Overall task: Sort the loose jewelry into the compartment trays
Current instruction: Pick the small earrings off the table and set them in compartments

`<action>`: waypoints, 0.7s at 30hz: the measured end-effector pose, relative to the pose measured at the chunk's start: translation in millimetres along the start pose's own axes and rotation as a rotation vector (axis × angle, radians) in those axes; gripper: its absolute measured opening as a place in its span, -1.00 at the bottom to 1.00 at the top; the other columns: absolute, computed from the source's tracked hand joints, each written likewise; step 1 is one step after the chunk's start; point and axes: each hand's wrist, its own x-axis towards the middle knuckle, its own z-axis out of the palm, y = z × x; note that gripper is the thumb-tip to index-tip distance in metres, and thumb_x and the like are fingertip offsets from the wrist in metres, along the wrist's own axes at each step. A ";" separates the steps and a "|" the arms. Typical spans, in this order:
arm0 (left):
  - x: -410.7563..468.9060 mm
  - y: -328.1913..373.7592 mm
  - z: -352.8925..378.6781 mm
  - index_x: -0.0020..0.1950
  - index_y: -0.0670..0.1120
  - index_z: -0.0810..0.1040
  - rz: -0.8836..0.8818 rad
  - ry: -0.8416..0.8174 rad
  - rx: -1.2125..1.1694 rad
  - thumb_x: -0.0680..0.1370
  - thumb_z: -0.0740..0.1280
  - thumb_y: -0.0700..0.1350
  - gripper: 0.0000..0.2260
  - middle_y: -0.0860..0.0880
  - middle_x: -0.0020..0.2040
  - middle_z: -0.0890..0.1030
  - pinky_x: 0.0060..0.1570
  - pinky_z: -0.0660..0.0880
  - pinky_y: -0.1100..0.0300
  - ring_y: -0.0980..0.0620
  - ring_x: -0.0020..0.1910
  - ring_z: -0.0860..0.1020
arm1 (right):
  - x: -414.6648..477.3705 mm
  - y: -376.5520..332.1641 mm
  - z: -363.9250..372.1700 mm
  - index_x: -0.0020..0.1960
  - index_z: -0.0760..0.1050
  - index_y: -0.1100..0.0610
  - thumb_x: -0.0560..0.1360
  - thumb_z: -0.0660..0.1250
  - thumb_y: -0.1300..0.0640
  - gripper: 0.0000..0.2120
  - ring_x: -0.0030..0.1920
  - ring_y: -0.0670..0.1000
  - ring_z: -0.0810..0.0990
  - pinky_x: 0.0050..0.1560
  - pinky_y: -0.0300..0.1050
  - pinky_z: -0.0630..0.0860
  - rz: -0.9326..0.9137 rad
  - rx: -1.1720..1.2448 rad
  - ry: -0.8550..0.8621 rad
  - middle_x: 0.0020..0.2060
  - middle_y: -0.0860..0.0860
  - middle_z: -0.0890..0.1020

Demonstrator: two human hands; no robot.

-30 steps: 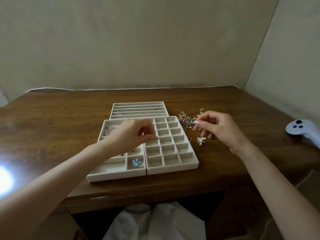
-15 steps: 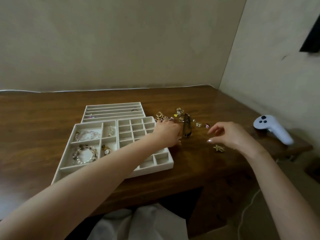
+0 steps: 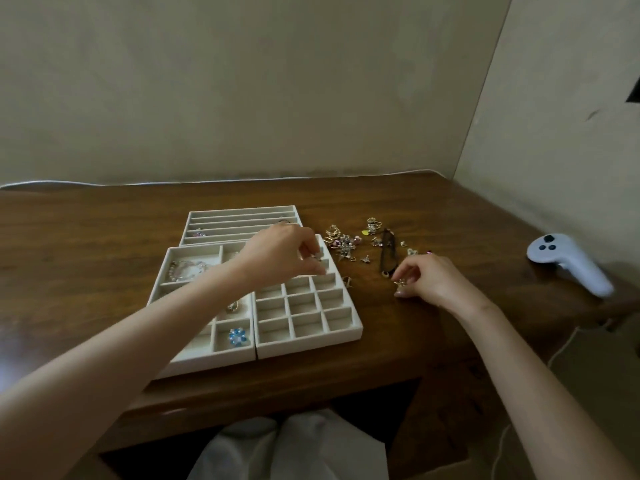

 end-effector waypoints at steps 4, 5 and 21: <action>-35.7 -27.7 -19.0 0.00 -0.01 0.57 -0.090 -0.019 -0.073 0.40 0.45 0.05 -0.76 0.13 -0.14 0.57 -0.14 0.48 0.26 0.11 -0.15 0.53 | 8.7 -30.5 17.3 0.07 0.56 0.02 0.41 0.45 0.14 -0.76 0.00 -0.09 0.51 -0.01 -0.20 0.47 -0.076 0.029 0.013 -0.06 -0.09 0.54; -45.4 -35.0 -24.3 -0.01 0.00 0.58 -0.110 -0.026 -0.083 0.39 0.46 0.04 -0.76 0.13 -0.14 0.59 -0.11 0.50 0.25 0.12 -0.15 0.54 | 10.2 -35.7 19.7 0.07 0.56 0.03 0.44 0.43 0.13 -0.78 -0.04 -0.10 0.51 -0.09 -0.27 0.44 -0.105 0.060 0.048 -0.05 -0.08 0.54; -137.3 -72.8 -35.4 -0.08 0.06 0.48 -0.107 -0.183 -0.166 0.37 0.50 -0.05 -0.76 0.14 -0.17 0.57 -0.21 0.48 0.34 0.20 -0.19 0.53 | 8.6 -82.1 35.8 -0.04 0.59 0.04 0.51 0.34 0.14 -0.94 -0.21 -0.15 0.56 -0.30 -0.38 0.38 -0.422 0.337 0.280 -0.21 -0.11 0.60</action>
